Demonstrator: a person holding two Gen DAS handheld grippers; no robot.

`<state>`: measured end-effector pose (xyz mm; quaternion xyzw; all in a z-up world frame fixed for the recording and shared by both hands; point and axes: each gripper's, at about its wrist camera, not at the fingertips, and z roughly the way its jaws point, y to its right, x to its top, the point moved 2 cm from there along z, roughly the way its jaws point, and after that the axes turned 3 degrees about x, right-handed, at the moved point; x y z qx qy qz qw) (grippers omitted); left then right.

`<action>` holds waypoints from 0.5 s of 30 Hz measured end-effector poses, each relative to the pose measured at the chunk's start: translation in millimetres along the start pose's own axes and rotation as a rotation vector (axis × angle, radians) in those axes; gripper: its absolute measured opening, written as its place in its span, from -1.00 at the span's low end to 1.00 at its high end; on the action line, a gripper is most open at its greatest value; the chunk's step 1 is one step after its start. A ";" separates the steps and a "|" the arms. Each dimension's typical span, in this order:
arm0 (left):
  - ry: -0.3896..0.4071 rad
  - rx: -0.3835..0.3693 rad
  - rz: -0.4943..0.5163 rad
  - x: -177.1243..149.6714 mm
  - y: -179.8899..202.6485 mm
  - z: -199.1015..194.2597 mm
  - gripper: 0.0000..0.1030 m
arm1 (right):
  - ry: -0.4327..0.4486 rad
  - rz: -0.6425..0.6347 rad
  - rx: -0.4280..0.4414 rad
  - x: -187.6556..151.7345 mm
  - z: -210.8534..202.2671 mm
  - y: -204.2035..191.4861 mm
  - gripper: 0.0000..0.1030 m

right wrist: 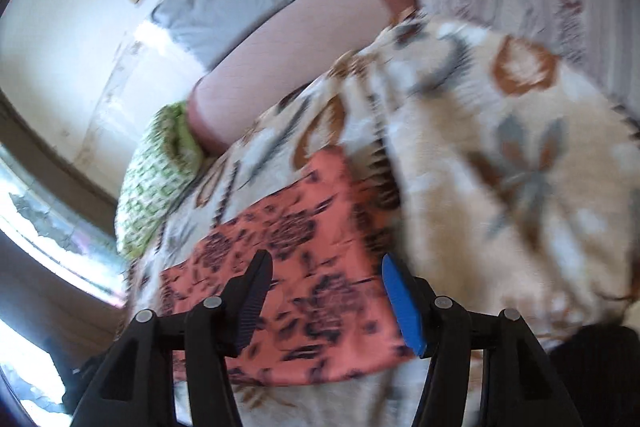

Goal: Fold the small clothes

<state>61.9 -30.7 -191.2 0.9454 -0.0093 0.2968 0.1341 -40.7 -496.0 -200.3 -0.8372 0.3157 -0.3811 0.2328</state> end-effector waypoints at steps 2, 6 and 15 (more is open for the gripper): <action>-0.051 0.033 -0.016 -6.6 -4.7 20.5 0.14 | -0.055 0.000 0.011 -10.1 23.9 -9.4 0.15; -0.169 0.103 -0.039 -31.6 -31.0 51.2 0.14 | -0.134 -0.016 -0.086 -38.0 52.9 6.7 0.10; -0.146 0.040 -0.033 27.7 -12.2 48.5 0.25 | -0.121 -0.082 -0.085 -0.1 68.0 1.1 -0.23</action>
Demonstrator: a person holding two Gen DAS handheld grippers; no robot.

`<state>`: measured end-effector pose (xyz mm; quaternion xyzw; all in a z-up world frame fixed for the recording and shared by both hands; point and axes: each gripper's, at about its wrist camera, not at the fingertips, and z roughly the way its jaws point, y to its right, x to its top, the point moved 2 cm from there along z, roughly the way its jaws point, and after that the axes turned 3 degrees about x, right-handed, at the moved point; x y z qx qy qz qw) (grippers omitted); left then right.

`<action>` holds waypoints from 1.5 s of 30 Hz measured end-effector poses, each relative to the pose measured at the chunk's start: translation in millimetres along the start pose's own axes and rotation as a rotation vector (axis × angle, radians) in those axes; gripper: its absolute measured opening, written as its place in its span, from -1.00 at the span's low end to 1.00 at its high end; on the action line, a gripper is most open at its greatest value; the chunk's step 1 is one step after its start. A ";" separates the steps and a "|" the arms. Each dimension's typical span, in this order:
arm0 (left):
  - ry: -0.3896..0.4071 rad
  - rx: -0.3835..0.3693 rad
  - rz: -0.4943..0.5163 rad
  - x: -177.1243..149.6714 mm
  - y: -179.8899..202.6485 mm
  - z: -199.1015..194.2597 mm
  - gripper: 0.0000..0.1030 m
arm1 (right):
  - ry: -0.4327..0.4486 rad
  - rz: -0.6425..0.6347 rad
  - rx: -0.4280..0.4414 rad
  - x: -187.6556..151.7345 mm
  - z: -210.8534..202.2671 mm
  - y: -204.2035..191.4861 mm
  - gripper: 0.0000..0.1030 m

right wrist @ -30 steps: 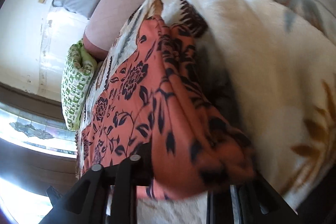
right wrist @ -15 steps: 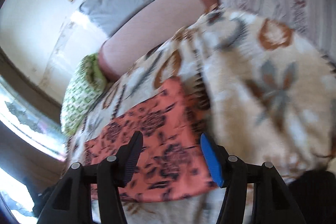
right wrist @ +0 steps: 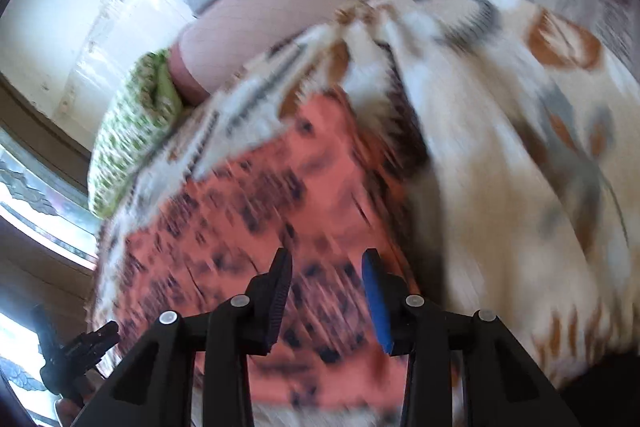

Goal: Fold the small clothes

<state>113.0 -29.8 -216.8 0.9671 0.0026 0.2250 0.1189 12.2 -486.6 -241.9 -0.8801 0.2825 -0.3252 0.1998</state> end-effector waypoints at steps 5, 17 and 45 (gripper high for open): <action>-0.001 0.002 -0.024 64.1 25.6 36.3 0.27 | -0.043 0.037 0.025 62.6 56.4 -19.9 -0.22; -0.063 0.163 -0.059 108.7 22.3 117.7 0.32 | -0.091 0.160 0.002 97.6 149.9 1.5 -0.23; 0.013 -0.003 0.030 -39.2 -28.4 -35.6 0.32 | -0.207 -0.110 0.228 -69.9 45.1 -107.5 -0.12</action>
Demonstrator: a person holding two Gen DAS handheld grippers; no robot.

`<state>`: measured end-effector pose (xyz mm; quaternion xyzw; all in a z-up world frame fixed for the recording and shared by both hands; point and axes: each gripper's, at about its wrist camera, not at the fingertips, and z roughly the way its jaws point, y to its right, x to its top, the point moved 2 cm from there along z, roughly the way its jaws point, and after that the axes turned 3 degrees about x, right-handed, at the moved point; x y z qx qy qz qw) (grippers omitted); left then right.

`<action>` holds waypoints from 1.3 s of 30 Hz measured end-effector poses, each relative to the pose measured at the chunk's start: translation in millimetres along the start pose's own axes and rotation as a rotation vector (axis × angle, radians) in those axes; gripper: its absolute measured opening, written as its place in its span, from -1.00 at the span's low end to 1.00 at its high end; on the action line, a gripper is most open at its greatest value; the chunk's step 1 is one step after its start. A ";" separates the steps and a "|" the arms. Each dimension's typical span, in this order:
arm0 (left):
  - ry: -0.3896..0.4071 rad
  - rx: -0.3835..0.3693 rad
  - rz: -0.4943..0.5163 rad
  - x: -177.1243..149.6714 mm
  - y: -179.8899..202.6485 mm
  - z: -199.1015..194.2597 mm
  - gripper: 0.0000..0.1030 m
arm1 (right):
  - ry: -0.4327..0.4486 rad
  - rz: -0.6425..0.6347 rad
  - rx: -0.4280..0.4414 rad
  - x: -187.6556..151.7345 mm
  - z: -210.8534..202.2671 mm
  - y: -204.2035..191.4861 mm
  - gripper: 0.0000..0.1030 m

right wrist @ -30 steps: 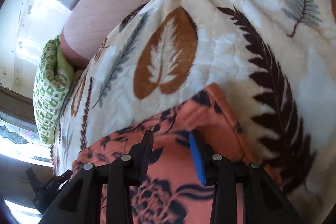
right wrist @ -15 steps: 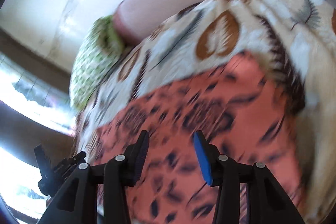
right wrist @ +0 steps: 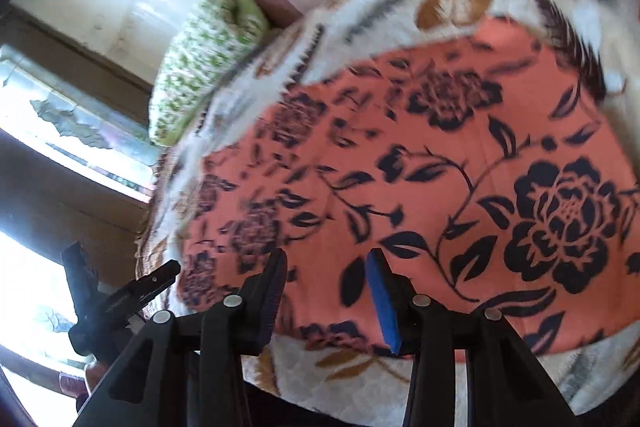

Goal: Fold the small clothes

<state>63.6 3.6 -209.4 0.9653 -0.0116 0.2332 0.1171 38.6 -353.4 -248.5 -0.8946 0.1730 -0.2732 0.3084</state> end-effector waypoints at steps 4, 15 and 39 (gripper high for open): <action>-0.003 0.003 -0.011 -32.4 -11.5 -23.3 0.32 | 0.002 -0.034 0.060 -8.0 2.3 -21.1 -0.10; 0.036 0.095 0.051 -56.3 6.7 -23.5 0.33 | -0.118 -0.084 0.023 -31.9 35.6 -27.7 -0.07; 0.032 0.157 0.108 -48.7 50.2 -23.5 0.40 | 0.016 -0.078 0.099 -17.5 4.0 -14.6 0.07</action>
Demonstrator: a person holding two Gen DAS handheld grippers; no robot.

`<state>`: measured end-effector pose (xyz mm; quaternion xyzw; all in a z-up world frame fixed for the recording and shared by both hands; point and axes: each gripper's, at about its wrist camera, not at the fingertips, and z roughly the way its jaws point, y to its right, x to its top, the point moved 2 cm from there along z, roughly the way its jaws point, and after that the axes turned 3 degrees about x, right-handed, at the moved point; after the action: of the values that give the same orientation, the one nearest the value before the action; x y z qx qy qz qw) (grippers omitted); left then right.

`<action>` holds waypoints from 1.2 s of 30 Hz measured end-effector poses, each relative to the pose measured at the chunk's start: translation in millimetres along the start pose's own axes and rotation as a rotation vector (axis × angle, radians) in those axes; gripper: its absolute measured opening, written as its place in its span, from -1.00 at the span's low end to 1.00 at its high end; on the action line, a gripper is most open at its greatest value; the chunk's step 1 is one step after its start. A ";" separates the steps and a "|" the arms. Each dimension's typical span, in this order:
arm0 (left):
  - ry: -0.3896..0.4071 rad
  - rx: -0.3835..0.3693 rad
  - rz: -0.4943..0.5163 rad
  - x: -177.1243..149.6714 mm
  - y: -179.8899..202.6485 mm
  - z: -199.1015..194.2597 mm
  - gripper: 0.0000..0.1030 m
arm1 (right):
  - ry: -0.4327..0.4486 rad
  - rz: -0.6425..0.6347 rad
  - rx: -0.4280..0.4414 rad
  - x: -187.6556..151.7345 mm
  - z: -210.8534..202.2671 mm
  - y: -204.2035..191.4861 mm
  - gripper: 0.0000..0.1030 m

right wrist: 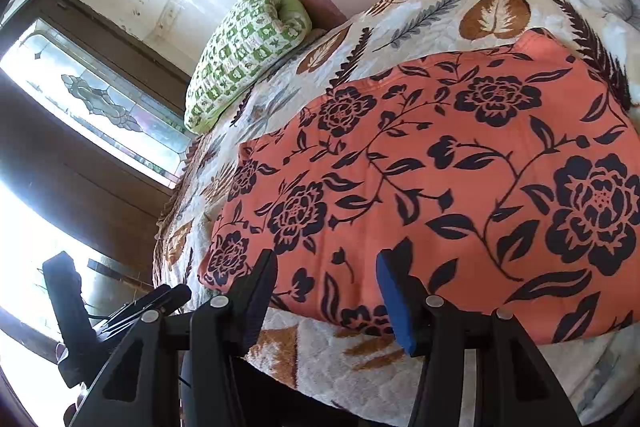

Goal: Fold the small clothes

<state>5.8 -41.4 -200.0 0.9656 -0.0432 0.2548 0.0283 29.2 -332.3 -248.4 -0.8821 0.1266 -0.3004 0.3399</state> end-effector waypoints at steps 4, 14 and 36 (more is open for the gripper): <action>-0.093 -0.115 -0.152 -7.7 -11.2 20.0 0.41 | 0.036 -0.015 0.025 -1.1 -3.9 11.7 0.07; -0.170 -0.307 -0.517 -2.2 -28.6 68.2 0.42 | 0.091 -0.033 0.060 -9.7 -2.6 47.5 0.07; 0.127 -0.170 -0.241 66.4 34.7 31.0 -0.57 | 0.204 0.064 0.136 3.5 -20.6 68.7 -0.23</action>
<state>75.1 -82.9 -192.9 0.9398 0.0533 0.3057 0.1430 17.9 -395.1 -281.1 -0.8174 0.1678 -0.3855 0.3938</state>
